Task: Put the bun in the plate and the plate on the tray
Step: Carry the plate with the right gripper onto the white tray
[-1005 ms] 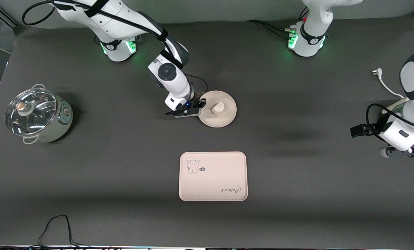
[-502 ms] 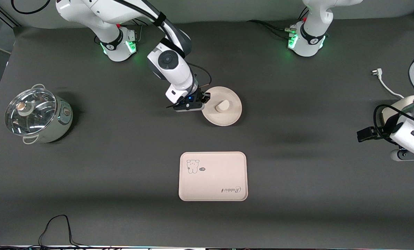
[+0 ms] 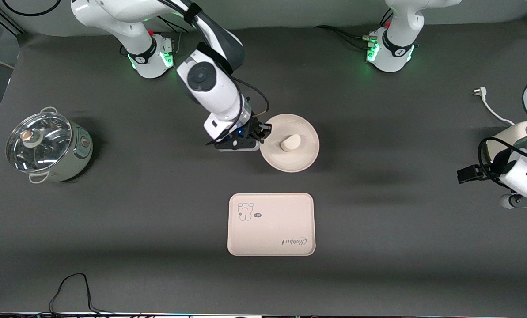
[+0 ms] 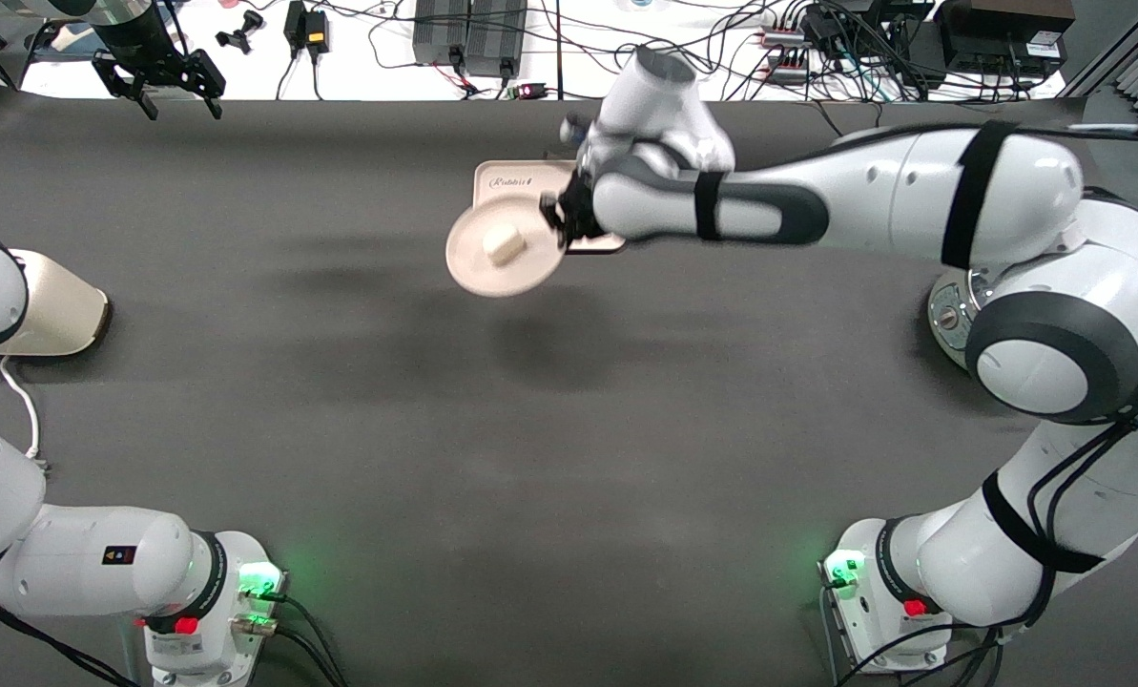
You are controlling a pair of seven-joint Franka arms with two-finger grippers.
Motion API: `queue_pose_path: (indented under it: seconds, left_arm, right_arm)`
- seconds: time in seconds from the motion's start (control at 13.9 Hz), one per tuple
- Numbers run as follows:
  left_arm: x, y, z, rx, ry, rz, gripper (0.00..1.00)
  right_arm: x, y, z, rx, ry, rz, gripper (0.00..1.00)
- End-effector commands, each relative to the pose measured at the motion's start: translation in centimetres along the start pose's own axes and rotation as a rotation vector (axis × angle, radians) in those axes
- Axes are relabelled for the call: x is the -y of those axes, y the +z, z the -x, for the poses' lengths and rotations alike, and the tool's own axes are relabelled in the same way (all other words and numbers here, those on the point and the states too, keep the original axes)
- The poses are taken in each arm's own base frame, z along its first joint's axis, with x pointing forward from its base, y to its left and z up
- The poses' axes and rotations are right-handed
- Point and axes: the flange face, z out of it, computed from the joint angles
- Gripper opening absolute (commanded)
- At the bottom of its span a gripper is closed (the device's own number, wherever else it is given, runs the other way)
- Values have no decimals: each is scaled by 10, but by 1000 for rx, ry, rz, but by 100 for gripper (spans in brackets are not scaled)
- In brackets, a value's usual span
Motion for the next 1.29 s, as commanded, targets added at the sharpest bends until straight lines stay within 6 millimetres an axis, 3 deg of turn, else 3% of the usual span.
queue_pose_path:
  seconds: [0.0, 0.14, 0.29, 0.65, 1.08, 1.22]
  left_arm:
    - [0, -5, -4, -5, 14, -2, 100]
    - [0, -5, -4, -5, 14, -2, 100]
    - [0, -5, -4, -5, 14, -2, 100]
    - [-3, -5, -4, -5, 19, -1, 100]
    - [-3, -5, -3, -2, 19, -1, 100]
    - [-3, -5, -3, -2, 20, -1, 100]
  right_arm:
    - [5, -30, -56, 9, -26, -61, 0]
    - [-6, -30, -97, -24, -27, -81, 0]
    - [-20, -19, -137, -50, -2, -91, 0]
    - [-59, 43, -202, -75, 31, -84, 0]
    - [-99, 146, -221, -124, 96, -106, 0]
    - [-104, 164, -218, -118, 105, -102, 0]
